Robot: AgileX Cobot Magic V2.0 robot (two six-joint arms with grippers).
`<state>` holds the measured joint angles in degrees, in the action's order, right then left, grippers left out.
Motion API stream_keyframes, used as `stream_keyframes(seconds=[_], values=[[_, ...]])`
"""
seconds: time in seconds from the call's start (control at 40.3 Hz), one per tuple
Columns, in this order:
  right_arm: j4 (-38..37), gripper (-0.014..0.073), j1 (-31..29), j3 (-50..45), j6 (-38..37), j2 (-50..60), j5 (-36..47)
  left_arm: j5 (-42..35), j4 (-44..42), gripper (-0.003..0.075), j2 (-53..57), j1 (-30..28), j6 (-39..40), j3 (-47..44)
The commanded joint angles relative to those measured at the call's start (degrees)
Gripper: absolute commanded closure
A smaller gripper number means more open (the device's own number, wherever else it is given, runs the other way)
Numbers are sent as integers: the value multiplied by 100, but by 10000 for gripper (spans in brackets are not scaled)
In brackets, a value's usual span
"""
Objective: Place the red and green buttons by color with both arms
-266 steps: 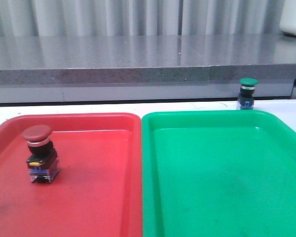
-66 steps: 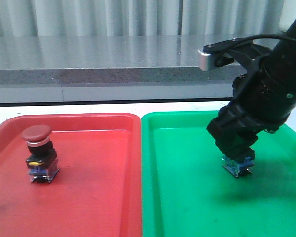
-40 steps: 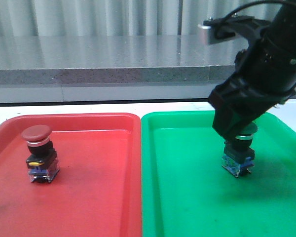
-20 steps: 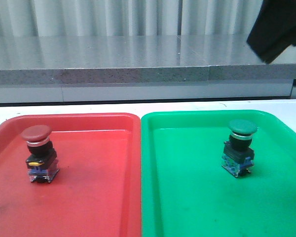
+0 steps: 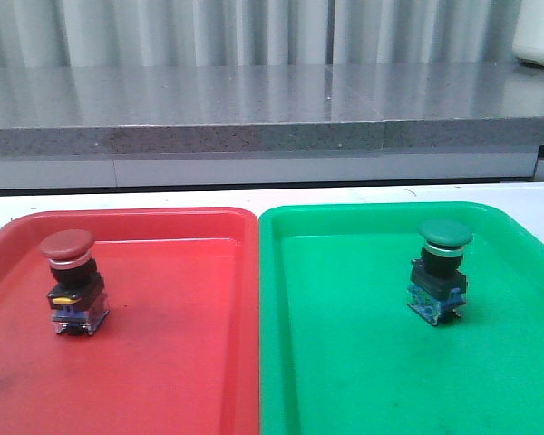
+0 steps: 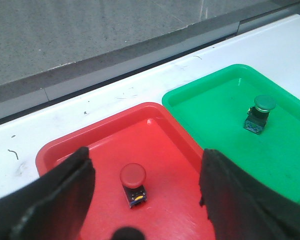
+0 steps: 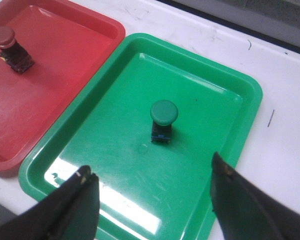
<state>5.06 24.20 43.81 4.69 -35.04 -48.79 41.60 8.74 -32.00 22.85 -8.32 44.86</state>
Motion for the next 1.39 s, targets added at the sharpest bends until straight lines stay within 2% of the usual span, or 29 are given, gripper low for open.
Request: stream_keyframes(seconds=[0.0, 0.199, 0.273, 0.323, 0.447, 0.521, 0.645, 0.893, 1.141, 1.241, 1.365], values=[[21, 97, -1, -50, -3, 375, 197, -398, 64, 281, -13, 47, -13, 141], [-60, 102, -1, -283, -3, 830, 71, -398, 64, 281, -13, 47, -13, 141], [-73, 144, -1, -290, -3, 837, 51, -455, 64, 281, -13, 47, -13, 141], [-73, 204, -1, -290, -3, 837, 56, -465, 64, 281, -13, 47, -13, 141], [-85, 431, -1, -290, -3, 837, 56, -481, 64, 286, -13, 47, -13, 141], [-85, 549, -1, -290, -3, 837, 56, -498, 35, 331, -13, 47, -13, 141], [-85, 667, -1, -290, -3, 837, 56, -498, 21, 394, -13, 47, -13, 141], [-85, 663, -1, -290, -3, 830, 56, -498, 21, 496, -13, 47, -13, 141], [-85, 663, -1, -290, -3, 830, 56, -498, 21, 566, -13, 47, -13, 141], [-85, 663, -1, -290, -3, 831, 47, -607, -5, 596, 96, 56, -13, 30], [-85, 663, -1, -290, -3, 827, 50, -1142, -57, 662, 457, -234, -13, -387]])
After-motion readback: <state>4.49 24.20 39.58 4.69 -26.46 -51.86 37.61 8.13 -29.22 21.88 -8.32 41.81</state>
